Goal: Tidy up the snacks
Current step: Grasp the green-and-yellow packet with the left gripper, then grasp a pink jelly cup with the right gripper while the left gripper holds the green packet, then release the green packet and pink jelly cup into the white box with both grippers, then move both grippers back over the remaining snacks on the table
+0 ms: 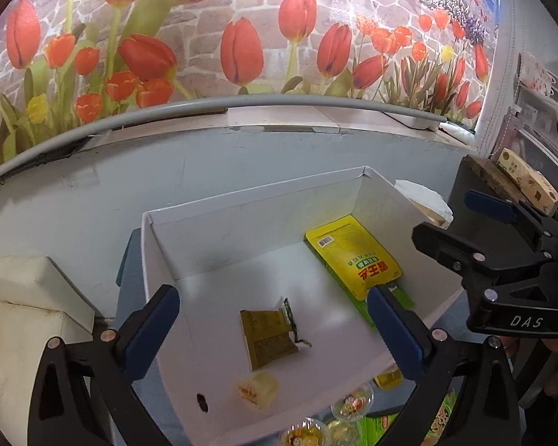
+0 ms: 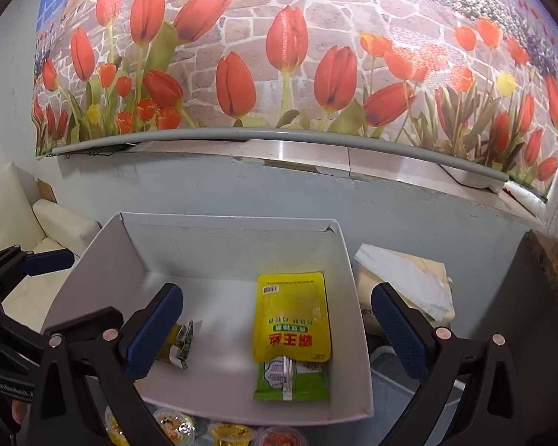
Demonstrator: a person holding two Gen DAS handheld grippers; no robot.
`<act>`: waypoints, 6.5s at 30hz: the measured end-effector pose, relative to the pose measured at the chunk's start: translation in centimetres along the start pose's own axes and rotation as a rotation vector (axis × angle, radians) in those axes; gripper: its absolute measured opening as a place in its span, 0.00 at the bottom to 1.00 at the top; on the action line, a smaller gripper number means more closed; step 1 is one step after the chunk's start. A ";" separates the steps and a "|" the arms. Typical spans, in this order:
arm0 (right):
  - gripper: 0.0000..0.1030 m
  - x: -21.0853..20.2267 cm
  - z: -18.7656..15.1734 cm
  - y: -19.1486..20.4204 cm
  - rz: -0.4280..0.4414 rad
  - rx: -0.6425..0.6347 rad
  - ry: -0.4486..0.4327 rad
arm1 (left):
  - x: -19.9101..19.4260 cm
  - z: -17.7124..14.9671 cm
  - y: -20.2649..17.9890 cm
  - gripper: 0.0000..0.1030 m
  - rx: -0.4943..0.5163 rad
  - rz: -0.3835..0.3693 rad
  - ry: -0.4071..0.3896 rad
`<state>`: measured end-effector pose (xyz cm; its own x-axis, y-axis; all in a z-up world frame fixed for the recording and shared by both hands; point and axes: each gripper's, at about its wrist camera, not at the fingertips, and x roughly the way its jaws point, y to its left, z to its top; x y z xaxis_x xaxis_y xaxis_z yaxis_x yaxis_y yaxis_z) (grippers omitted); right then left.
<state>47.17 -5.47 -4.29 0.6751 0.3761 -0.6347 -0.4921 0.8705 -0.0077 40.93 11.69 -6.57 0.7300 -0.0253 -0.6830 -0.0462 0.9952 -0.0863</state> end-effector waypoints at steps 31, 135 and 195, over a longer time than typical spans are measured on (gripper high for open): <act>1.00 -20.0 -21.7 -2.3 0.116 0.190 0.020 | -10.9 -25.1 -9.5 1.00 0.100 -0.110 0.158; 0.93 1.4 -2.9 -0.6 0.161 0.042 0.049 | -0.4 -1.3 1.4 1.00 -0.014 0.007 -0.027; 0.99 1.8 -15.0 -2.4 0.026 0.050 0.211 | -12.2 -22.6 -5.3 1.00 -0.040 -0.094 0.094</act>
<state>41.28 -11.63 -16.98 0.5303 0.3284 -0.7817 -0.4766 0.8779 0.0455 16.87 4.55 -14.13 0.6651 -0.1291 -0.7355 -0.0091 0.9835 -0.1809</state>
